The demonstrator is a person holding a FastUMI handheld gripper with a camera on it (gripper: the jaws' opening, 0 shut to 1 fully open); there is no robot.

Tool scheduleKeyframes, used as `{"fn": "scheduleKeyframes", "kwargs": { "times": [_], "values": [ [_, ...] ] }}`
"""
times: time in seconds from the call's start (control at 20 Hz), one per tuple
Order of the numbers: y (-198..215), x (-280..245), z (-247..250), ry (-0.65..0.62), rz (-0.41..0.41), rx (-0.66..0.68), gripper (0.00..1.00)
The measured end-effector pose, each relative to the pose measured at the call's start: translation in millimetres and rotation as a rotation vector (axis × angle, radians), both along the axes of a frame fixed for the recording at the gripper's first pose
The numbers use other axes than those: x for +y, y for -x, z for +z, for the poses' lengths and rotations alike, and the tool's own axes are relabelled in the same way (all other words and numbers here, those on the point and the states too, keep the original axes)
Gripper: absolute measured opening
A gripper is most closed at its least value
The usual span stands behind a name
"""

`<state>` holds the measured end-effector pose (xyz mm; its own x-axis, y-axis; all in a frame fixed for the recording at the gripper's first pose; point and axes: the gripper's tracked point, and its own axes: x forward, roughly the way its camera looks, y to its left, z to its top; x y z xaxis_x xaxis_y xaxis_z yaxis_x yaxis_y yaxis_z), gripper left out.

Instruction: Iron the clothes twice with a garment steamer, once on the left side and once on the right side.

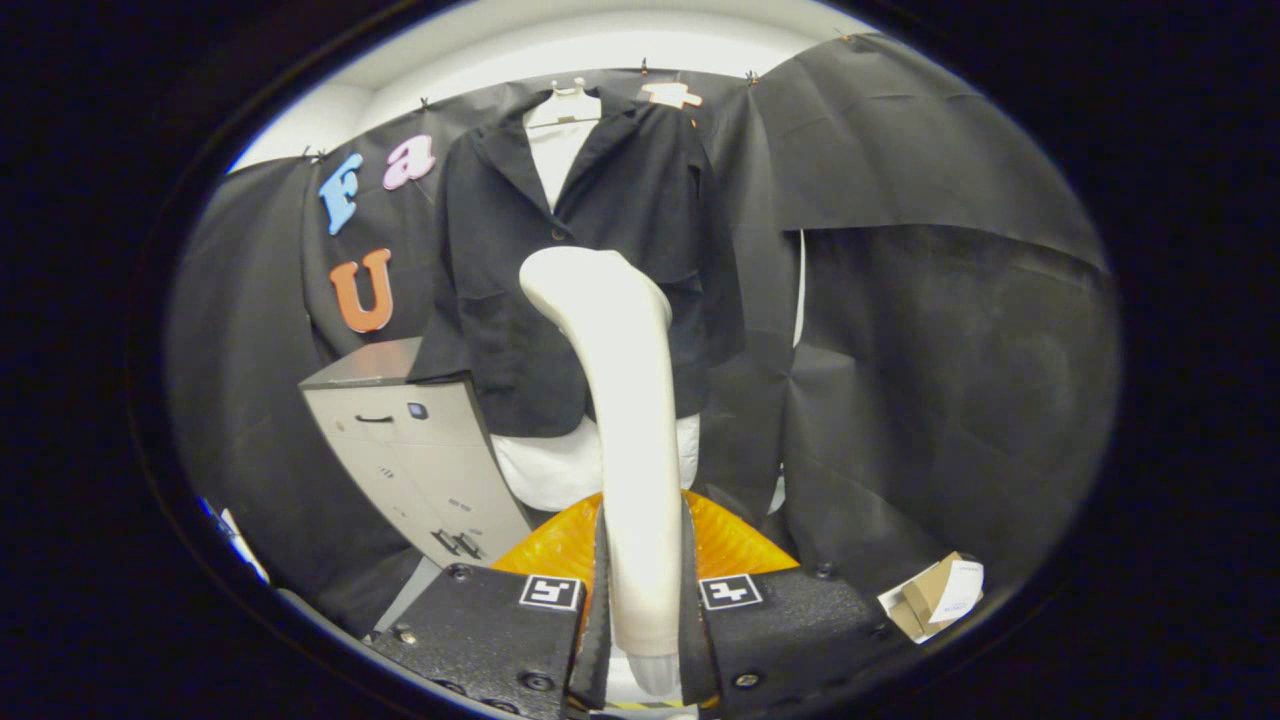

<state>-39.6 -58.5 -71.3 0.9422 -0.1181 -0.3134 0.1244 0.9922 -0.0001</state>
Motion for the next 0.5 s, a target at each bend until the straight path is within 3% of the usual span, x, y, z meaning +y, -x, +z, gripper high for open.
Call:
{"fn": "scheduleKeyframes", "kwargs": {
  "times": [0.3, 0.5],
  "values": [
    [57.2, 6.2, 23.2, -0.024, 0.099, -0.064, 0.30],
    [91.1, 13.5, 3.1, -0.047, 0.151, -0.049, 0.30]
  ]
}}
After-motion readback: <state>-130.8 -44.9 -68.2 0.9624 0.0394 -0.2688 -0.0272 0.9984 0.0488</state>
